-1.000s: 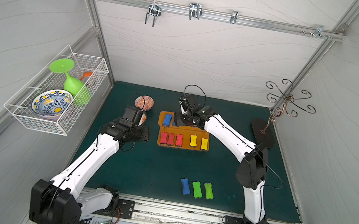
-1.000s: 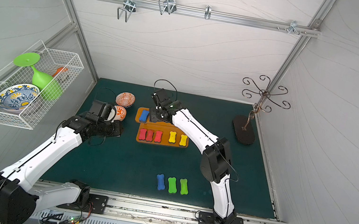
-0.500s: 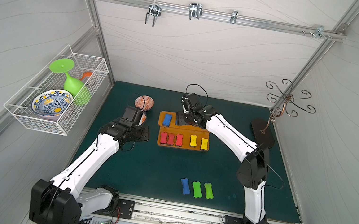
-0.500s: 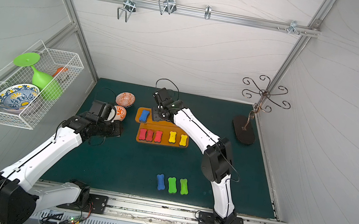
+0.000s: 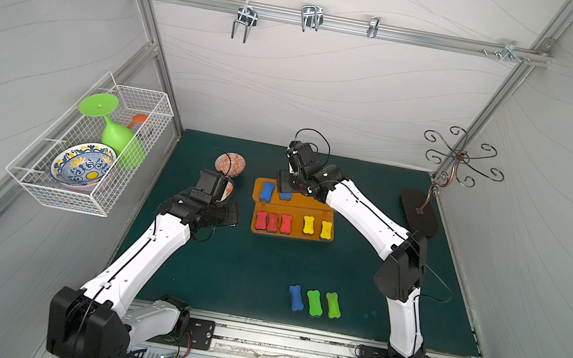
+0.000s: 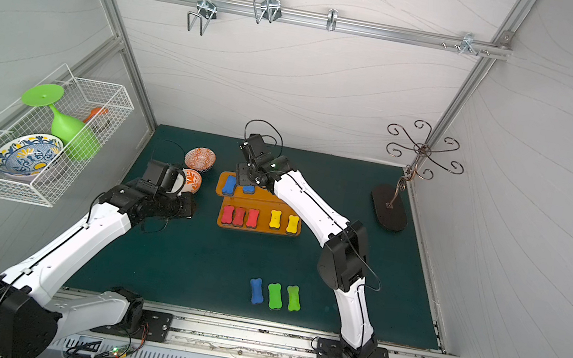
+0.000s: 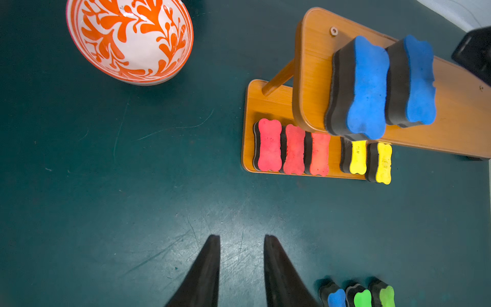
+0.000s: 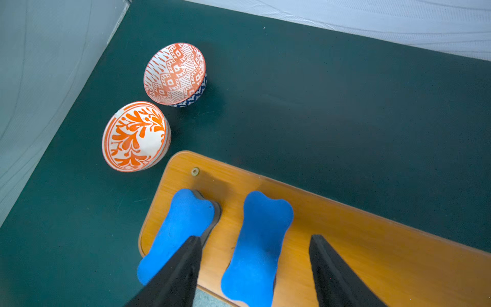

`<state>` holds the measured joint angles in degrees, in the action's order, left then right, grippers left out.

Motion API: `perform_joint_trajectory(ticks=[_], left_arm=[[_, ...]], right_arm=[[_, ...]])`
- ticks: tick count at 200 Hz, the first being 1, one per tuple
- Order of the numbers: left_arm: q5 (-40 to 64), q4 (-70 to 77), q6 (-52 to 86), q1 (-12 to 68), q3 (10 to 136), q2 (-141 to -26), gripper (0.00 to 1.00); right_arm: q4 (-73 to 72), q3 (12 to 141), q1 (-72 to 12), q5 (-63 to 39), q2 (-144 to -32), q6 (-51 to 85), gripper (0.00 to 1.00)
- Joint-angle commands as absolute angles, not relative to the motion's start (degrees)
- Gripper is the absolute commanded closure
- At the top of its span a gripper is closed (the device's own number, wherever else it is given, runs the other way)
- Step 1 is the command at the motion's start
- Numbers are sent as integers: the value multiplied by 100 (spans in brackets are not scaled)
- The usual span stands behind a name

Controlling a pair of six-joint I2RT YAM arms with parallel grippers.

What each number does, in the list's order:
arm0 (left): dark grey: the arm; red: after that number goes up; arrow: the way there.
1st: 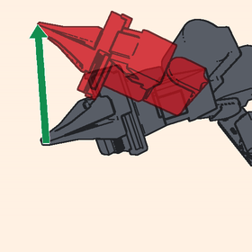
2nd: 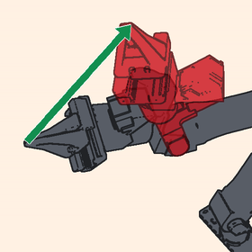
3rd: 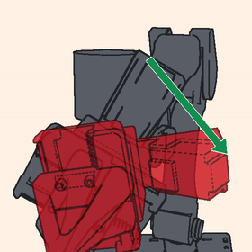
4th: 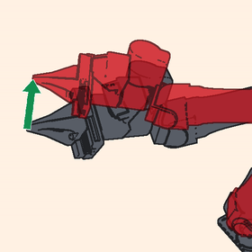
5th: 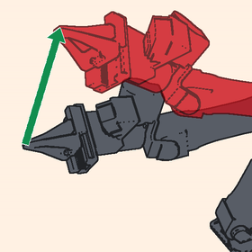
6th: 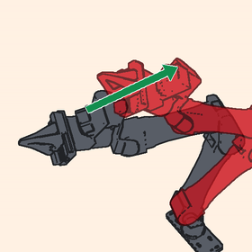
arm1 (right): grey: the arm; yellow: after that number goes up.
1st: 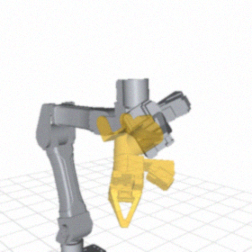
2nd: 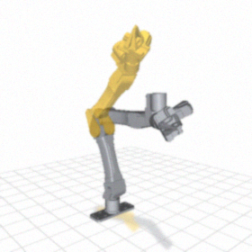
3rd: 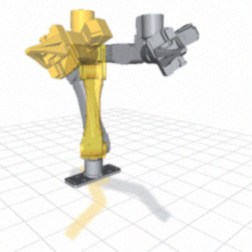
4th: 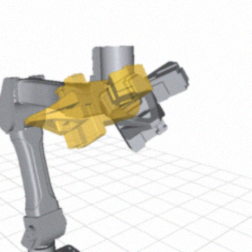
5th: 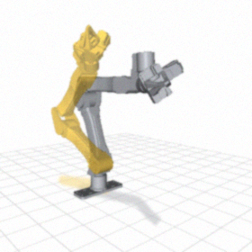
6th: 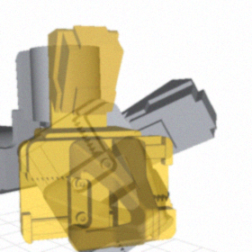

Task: Remove the whiteboard erasers from the shelf
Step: Pick up the whiteboard eraser from the shelf.

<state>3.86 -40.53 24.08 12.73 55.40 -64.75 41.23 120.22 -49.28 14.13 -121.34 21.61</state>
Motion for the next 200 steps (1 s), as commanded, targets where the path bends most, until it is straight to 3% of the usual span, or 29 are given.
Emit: perform_joint_trajectory(ticks=[1, 67, 130, 200], left_arm=[[378, -3999, 2347, 1239, 5643, -6430, 68], [420, -3995, 2355, 1244, 5645, -6442, 68], [414, -3960, 2364, 1239, 5650, -6442, 68], [420, -3855, 2451, 1163, 5624, -6350, 68]], right_arm=[[4396, 12043, -4971, 1532, -12371, 2246, 31], [4443, 11881, -4976, 1572, -12497, 2259, 42], [4570, 11726, -4970, 1475, -12357, 2319, 63], [4580, 10023, -5388, 1439, -10714, 2917, 67]])
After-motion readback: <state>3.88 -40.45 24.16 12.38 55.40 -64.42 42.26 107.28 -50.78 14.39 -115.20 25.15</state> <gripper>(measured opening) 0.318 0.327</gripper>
